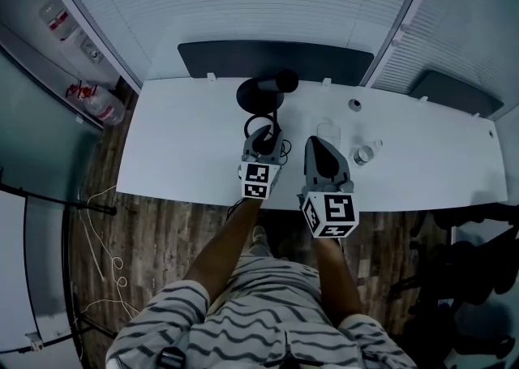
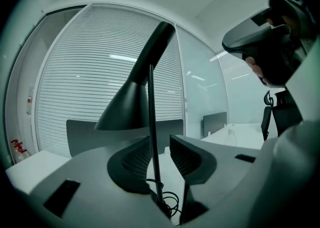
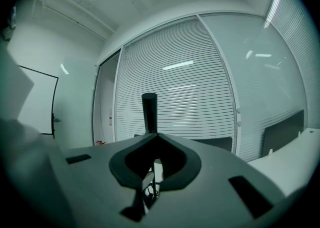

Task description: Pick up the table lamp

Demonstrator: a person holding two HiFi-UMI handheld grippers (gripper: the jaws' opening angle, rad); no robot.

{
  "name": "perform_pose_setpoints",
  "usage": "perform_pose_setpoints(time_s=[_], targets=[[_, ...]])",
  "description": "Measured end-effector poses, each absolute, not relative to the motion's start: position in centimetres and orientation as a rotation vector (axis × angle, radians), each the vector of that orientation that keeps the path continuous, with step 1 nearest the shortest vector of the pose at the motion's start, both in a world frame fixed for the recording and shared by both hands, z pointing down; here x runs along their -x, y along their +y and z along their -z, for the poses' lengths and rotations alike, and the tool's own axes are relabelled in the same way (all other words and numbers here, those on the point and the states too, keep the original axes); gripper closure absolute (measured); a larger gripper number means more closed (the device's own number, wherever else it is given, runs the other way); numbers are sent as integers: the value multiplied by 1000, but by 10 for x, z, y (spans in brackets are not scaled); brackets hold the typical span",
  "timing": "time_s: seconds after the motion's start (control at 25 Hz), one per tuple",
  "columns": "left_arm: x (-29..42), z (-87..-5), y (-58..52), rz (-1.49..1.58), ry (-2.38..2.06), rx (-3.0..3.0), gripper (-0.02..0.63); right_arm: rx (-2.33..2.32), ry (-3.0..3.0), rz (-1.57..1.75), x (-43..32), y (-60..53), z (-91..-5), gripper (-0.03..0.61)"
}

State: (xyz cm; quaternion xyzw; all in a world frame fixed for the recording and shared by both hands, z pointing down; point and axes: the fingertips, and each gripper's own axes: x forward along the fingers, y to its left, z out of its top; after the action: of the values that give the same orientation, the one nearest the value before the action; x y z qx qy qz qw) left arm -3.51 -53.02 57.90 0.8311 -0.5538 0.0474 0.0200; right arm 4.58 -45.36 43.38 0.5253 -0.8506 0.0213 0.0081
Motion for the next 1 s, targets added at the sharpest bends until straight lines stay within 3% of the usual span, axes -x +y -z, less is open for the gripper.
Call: perform_pose_setpoints(time_s=[0.28,0.52,1.0], targets=[[35,-594,-553,-143,-1689,-2540,515,-1660,-2624,-81,-52,-461,-442,566],[37,-585,-562,-51,-1730,-2528,566,-1683,-2614,-73,-56,-468,-441,566],[39,-582,-561,-108,-1702,-2537,569,-1698,-2574,-97,-61,-473,-452,566]])
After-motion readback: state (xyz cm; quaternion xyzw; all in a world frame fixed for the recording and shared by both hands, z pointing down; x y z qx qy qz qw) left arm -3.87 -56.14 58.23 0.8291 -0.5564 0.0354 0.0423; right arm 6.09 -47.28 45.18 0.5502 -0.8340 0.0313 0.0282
